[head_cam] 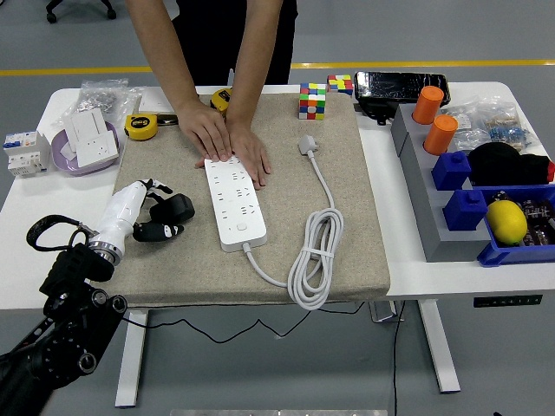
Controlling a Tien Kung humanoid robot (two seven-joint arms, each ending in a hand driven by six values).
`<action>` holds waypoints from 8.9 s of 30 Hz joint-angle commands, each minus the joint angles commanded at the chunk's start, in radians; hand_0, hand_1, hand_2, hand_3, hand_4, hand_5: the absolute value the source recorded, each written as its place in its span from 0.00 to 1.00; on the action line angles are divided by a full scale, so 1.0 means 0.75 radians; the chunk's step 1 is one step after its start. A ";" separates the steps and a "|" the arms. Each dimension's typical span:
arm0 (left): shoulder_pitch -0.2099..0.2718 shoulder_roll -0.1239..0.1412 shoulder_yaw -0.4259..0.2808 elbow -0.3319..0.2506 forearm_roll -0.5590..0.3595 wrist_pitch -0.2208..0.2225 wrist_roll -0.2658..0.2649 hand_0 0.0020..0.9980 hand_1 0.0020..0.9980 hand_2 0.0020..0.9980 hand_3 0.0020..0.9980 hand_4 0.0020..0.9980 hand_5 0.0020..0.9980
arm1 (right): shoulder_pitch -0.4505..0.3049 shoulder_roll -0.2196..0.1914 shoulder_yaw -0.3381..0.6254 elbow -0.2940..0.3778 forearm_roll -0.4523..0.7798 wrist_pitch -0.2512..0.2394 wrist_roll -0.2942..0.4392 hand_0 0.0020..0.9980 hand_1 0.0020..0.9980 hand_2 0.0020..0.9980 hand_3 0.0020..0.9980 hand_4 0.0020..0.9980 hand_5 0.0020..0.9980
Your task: Pick up the plug,place it near the board,insert it into the board,press the button
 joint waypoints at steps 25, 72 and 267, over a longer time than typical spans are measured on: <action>-0.038 0.022 0.069 -0.079 -0.044 -0.006 0.028 0.56 0.41 0.35 0.40 0.51 0.12 | 0.005 -0.001 0.001 0.000 0.006 -0.002 -0.001 0.85 0.76 0.74 0.78 1.00 0.95; -0.371 0.206 0.547 0.103 -0.132 -0.029 0.030 0.56 0.45 0.35 0.36 0.44 0.04 | 0.021 -0.015 -0.001 0.000 0.005 -0.001 -0.005 0.85 0.76 0.74 0.78 1.00 0.95; 0.054 0.155 0.430 -0.358 -0.626 -0.127 0.102 1.00 1.00 0.96 0.92 1.00 1.00 | 0.020 -0.019 0.009 0.000 -0.002 -0.002 -0.001 0.85 0.76 0.74 0.78 1.00 0.92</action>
